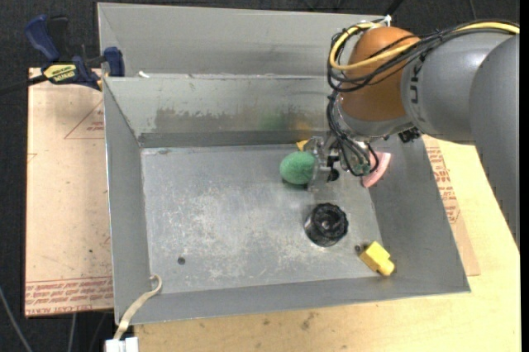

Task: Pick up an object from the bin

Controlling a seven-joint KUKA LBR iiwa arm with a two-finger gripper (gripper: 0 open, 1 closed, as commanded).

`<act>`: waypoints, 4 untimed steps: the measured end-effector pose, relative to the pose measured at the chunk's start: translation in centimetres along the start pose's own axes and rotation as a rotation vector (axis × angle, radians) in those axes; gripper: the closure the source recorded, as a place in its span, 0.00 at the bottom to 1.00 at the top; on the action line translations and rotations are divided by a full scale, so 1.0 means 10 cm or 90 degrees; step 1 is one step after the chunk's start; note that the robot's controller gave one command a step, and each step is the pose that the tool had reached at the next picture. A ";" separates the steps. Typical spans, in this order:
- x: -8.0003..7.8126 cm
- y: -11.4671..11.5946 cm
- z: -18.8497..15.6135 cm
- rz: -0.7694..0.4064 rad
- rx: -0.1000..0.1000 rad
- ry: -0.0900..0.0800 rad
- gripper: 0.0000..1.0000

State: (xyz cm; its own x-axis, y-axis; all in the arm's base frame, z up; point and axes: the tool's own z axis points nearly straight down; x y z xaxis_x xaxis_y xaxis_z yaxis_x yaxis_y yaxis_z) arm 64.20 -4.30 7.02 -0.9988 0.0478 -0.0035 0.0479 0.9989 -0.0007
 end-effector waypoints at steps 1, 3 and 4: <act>0.10 0.06 0.00 -0.006 -0.001 0.001 1.00; -0.07 0.03 -0.01 -0.027 -0.001 -0.001 1.00; -0.03 0.00 0.00 -0.025 -0.001 0.000 1.00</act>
Offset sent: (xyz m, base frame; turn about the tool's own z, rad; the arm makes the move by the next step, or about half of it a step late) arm 0.0070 0.0128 -0.0002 -0.0481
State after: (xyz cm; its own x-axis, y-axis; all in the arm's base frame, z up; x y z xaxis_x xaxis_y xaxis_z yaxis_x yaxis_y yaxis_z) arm 64.52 -4.32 7.03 -1.0000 0.0082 -0.0028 0.0082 1.0000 0.0010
